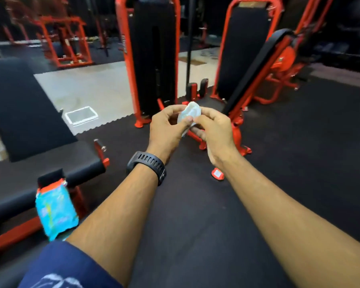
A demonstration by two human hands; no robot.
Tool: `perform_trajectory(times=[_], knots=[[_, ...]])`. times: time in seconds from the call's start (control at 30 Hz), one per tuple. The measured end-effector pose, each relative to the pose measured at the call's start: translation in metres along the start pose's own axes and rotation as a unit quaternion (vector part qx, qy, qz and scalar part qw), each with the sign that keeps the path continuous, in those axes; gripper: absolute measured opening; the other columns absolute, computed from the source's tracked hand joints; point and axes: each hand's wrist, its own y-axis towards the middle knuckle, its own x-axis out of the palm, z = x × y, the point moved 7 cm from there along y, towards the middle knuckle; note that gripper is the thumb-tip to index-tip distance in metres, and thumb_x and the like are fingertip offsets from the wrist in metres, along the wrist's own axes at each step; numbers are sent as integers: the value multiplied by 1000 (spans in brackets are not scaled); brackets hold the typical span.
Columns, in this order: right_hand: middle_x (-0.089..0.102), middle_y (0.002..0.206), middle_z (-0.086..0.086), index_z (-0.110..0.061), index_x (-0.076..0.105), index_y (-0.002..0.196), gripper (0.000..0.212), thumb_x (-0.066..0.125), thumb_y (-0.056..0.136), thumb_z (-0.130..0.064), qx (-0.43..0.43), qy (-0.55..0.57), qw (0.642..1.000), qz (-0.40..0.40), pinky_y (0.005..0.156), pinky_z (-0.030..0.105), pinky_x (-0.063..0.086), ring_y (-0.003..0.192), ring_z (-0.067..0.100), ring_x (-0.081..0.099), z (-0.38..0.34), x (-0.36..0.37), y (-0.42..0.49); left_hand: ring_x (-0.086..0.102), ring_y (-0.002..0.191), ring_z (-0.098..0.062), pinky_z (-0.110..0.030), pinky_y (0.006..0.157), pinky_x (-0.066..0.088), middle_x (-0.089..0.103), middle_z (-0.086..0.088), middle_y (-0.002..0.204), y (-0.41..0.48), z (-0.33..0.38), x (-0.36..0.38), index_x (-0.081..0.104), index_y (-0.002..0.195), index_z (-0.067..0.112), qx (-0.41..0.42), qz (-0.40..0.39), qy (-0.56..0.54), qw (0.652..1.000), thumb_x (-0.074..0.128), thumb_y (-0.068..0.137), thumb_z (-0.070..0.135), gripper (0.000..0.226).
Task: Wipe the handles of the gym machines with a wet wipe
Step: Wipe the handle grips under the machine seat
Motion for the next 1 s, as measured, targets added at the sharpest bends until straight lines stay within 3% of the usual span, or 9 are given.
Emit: perform_trajectory(times=[0.2,0.33,0.5,0.67,1.0], knots=[[75,96,7,-9,71,106,15,68,91,-9,-33,-50,990,124,82,43,61,91,22,74,-6,-53,60,71,85,-11,-26,70,58,75,0,96,83,-8,67,73,106,13,17,-102,-10,995,67,94,12,14],[75,101,9,-6,67,110,18,68,92,-9,-48,-50,984,163,80,38,61,92,22,74,-11,-91,104,71,93,-14,-31,82,59,75,-1,98,133,-20,123,72,105,14,42,-141,-21,989,65,94,7,16],[72,111,11,-8,66,118,28,63,92,0,-48,-41,985,161,86,39,60,101,25,72,4,-137,174,71,93,-15,-35,83,60,74,-1,98,194,-55,183,71,99,19,41,-155,-42,986,65,93,7,15],[73,103,12,-11,70,108,18,65,93,-4,-28,-69,983,170,90,49,58,98,28,72,31,-164,273,71,91,-13,-37,82,61,74,0,97,272,-95,221,72,103,13,14,-148,-22,989,67,93,9,12],[74,103,10,-10,63,107,14,66,94,-13,21,-78,986,145,88,52,58,95,25,73,130,-152,472,70,93,-18,-30,80,60,73,-4,99,440,-219,237,71,105,9,-43,-125,12,991,68,92,5,14]])
